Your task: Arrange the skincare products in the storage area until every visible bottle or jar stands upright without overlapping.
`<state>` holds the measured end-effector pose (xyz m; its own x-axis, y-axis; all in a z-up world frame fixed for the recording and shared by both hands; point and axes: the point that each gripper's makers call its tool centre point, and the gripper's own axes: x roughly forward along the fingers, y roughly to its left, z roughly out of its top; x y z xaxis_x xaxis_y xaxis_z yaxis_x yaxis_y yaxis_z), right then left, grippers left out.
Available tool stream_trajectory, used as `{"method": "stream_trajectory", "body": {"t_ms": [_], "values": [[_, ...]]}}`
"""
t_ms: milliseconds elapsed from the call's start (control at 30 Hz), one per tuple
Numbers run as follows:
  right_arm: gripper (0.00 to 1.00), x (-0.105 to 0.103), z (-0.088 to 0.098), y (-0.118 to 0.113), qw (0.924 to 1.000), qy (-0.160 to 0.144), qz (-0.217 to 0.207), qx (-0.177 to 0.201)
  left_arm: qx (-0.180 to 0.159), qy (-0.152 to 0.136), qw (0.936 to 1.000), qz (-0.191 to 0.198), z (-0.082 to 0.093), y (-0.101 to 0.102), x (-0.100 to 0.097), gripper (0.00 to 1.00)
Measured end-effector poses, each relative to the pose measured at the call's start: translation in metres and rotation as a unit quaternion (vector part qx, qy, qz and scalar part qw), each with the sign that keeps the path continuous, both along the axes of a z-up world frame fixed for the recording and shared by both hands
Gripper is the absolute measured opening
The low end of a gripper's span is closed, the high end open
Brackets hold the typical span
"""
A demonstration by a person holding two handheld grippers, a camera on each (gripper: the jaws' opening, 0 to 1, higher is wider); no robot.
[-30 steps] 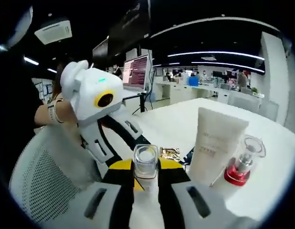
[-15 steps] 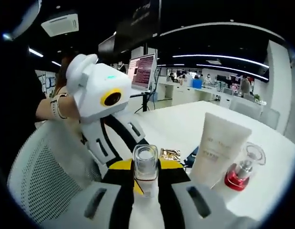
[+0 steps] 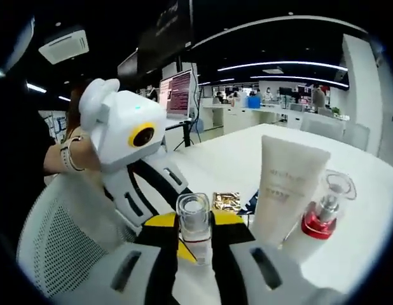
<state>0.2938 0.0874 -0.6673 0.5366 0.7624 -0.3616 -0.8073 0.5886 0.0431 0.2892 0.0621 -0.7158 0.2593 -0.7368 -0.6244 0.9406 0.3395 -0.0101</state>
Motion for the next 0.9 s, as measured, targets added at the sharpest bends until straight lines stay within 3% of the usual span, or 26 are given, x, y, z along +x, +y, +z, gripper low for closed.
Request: {"method": "stream_trajectory", "body": {"t_ms": [133, 233, 367, 467, 833, 900], "values": [[0.26, 0.005, 0.004, -0.004, 0.9997, 0.002, -0.021, 0.014, 0.023, -0.006, 0.9997, 0.009, -0.007, 0.002, 0.001, 0.20], [0.24, 0.007, 0.004, -0.007, 0.9995, 0.002, -0.029, 0.012, 0.019, 0.005, 0.9995, 0.025, -0.008, 0.002, 0.004, 0.20], [0.24, 0.006, 0.005, -0.006, 0.9994, 0.005, -0.031, 0.015, 0.012, 0.009, 0.9971, 0.075, -0.006, 0.012, 0.018, 0.20], [0.17, 0.005, 0.004, -0.006, 0.9990, 0.017, -0.035, 0.020, 0.006, 0.016, 0.9950, 0.099, -0.004, 0.017, 0.023, 0.20], [0.18, 0.001, -0.001, 0.001, 0.9988, 0.036, -0.027, 0.022, 0.031, -0.003, 0.9954, 0.090, -0.009, 0.018, 0.022, 0.20], [0.19, 0.002, -0.003, 0.000, 0.9987, 0.038, -0.029, 0.017, 0.036, -0.002, 0.9968, 0.071, -0.012, 0.015, 0.016, 0.20]]}}
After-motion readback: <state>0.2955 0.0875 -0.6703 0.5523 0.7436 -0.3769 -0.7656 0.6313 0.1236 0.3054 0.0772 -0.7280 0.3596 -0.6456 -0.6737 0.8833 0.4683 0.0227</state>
